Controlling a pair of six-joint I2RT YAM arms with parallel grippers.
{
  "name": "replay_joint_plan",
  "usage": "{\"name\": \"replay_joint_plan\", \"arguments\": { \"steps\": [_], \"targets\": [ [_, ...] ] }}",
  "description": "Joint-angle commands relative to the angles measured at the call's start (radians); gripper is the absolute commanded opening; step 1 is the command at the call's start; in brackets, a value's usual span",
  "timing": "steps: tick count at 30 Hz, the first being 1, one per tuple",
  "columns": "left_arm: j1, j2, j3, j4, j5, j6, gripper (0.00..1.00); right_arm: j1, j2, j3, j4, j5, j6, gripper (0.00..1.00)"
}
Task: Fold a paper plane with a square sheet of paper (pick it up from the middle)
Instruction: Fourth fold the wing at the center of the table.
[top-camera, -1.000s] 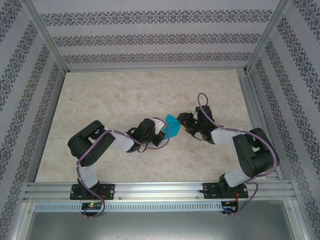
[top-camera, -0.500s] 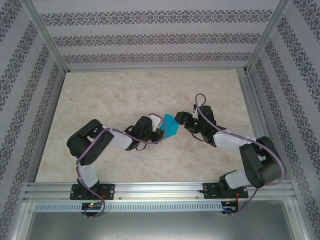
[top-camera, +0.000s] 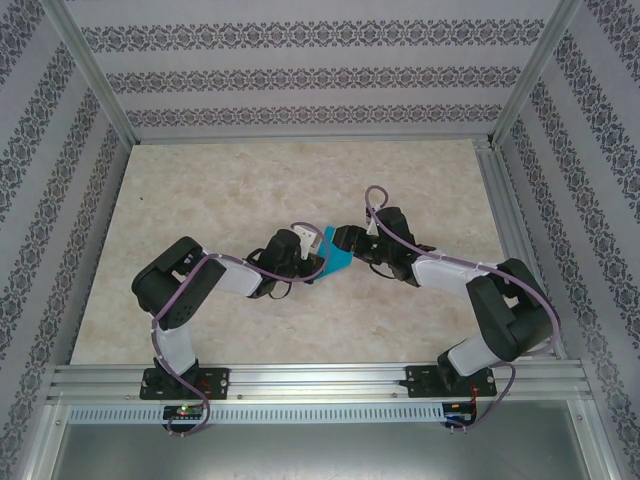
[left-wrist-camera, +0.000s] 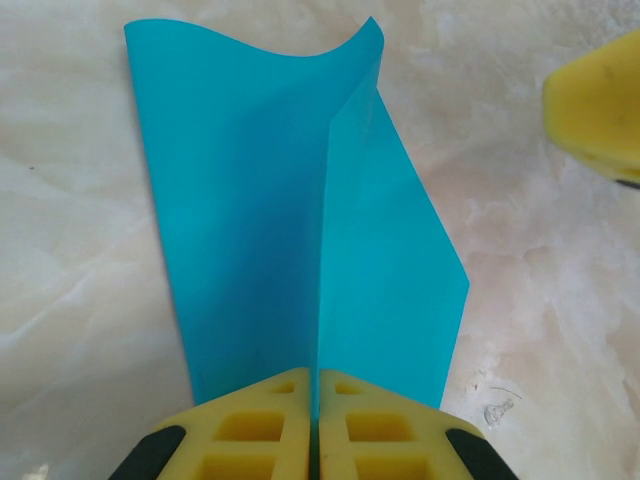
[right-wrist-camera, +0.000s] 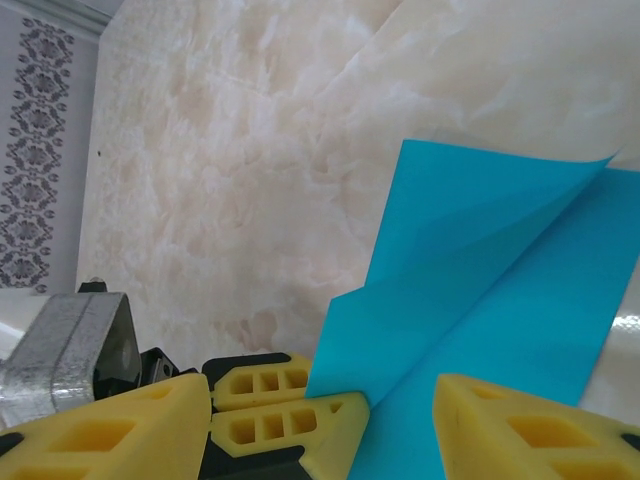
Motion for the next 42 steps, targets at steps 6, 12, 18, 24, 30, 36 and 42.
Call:
{"name": "replay_joint_plan", "arguments": {
  "steps": [6,12,18,24,30,36,42],
  "targets": [
    [0.02,0.004,0.003,0.022,0.029,-0.047,0.1,0.013,0.083,0.041,-0.002,0.018,0.03,0.55],
    [0.021,0.005,0.003,0.024,0.038,-0.049,0.11,0.013,0.138,0.078,-0.009,0.024,0.059,0.52],
    [0.021,0.002,0.008,0.009,0.054,-0.055,0.14,0.01,0.195,0.12,-0.045,0.033,0.075,0.48],
    [0.025,-0.012,0.022,-0.029,0.063,-0.07,0.16,0.009,0.217,0.117,-0.055,0.035,0.085,0.47],
    [0.028,0.007,0.035,-0.051,0.061,-0.081,0.13,0.002,0.182,0.087,0.016,0.011,0.099,0.49],
    [0.037,0.007,0.035,-0.06,0.05,-0.111,0.11,0.001,0.156,0.064,0.0,0.035,0.092,0.48],
    [0.038,0.002,0.026,-0.042,0.054,-0.126,0.11,0.002,0.177,0.068,-0.015,0.036,0.097,0.44]
  ]
}}
